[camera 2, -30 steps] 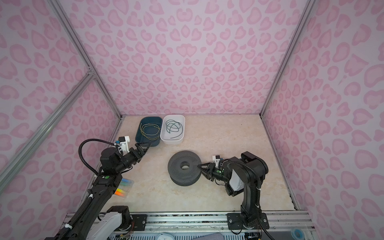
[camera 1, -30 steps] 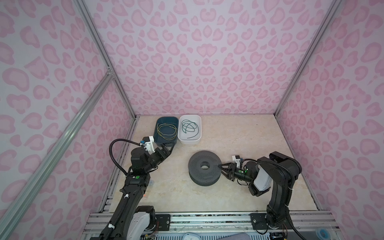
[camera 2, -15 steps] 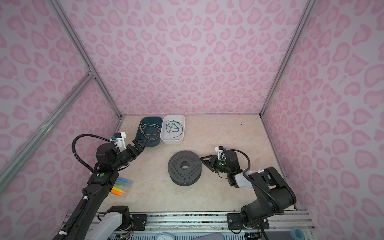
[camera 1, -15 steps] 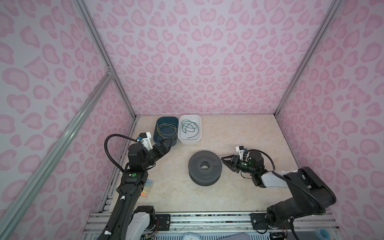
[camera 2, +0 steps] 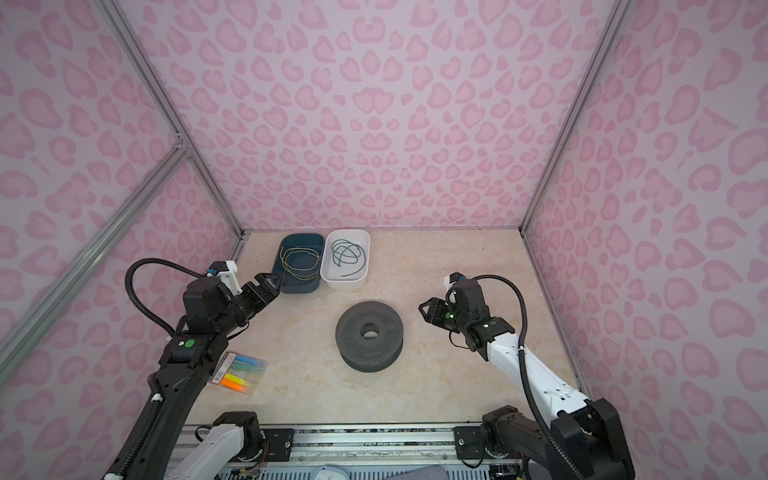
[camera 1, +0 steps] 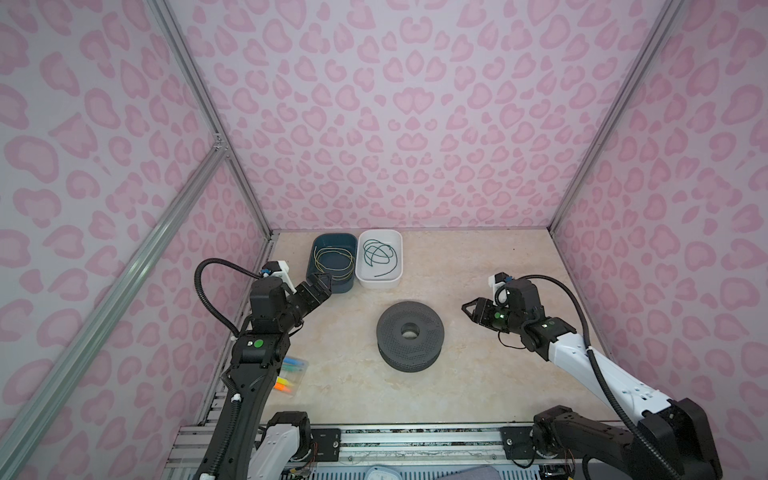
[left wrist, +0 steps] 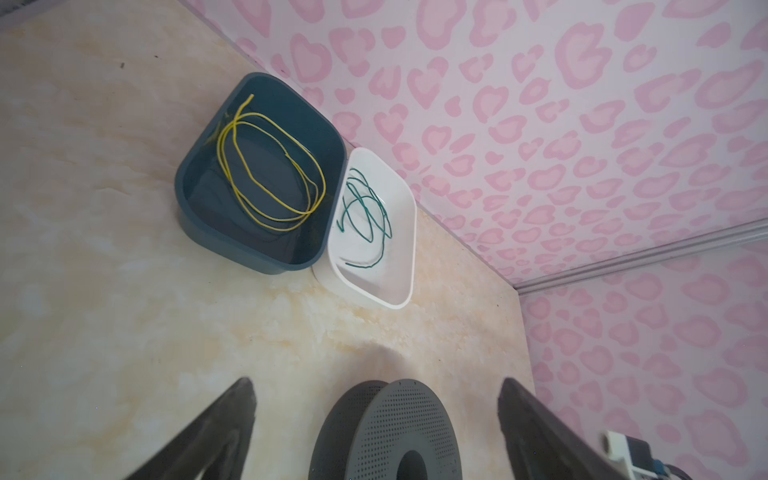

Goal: Wrap the cables
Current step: 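Release the spool with the right gripper while the left reaches toward the teal tub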

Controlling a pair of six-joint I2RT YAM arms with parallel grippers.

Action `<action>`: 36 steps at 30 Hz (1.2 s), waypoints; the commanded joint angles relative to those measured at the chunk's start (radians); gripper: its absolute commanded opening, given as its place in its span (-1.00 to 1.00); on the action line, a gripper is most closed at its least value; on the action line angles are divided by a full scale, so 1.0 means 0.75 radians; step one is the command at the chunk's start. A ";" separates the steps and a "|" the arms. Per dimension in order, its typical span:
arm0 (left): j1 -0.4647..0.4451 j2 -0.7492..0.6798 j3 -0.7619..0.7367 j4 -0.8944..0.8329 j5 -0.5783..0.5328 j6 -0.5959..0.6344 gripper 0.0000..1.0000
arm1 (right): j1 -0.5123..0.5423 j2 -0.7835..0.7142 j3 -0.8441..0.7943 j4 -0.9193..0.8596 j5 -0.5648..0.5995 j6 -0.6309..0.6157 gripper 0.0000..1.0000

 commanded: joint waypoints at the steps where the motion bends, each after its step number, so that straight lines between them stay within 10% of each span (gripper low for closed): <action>1: 0.001 -0.033 0.011 -0.046 -0.169 0.038 0.84 | -0.001 -0.090 -0.025 -0.043 0.127 -0.089 -0.05; 13: 0.006 0.076 0.015 0.053 -0.222 0.005 0.81 | -0.005 -0.441 -0.202 0.064 0.223 -0.061 -0.08; 20: 0.045 0.493 0.224 0.033 -0.095 -0.010 0.88 | -0.008 -0.362 -0.162 0.019 0.148 -0.088 -0.05; 27: 0.048 0.918 0.522 -0.040 -0.229 0.083 0.67 | -0.010 -0.269 -0.191 0.095 0.120 -0.048 -0.06; 36: 0.058 1.370 0.834 -0.009 -0.050 0.054 0.26 | -0.017 -0.203 -0.191 0.118 0.116 -0.051 -0.05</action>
